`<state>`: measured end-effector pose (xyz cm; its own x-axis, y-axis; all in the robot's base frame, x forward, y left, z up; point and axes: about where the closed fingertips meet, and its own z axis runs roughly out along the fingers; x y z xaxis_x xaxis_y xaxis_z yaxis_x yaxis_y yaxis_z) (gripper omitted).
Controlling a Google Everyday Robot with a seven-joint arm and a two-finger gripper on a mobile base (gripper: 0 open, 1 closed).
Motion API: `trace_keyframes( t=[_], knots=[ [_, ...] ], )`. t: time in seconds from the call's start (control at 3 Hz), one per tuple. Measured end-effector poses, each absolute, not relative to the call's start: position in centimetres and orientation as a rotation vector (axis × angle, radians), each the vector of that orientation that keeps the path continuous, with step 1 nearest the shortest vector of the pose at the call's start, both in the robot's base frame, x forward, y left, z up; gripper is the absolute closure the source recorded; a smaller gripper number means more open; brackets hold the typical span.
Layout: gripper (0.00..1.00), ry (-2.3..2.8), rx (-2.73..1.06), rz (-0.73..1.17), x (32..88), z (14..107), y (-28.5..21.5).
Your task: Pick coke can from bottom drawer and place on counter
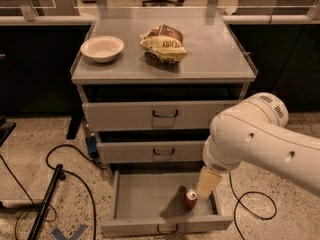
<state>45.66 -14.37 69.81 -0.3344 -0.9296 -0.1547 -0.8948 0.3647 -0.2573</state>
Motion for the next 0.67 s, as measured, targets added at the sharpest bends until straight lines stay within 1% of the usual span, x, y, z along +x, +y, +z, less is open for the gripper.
trace_keyframes(
  t=[0.33,0.67],
  knots=[
    [0.0,2.355,-1.62,-0.182,45.7,69.8,-14.4],
    [0.0,2.374,-1.613,-0.248,47.6,71.3,-16.7]
  ],
)
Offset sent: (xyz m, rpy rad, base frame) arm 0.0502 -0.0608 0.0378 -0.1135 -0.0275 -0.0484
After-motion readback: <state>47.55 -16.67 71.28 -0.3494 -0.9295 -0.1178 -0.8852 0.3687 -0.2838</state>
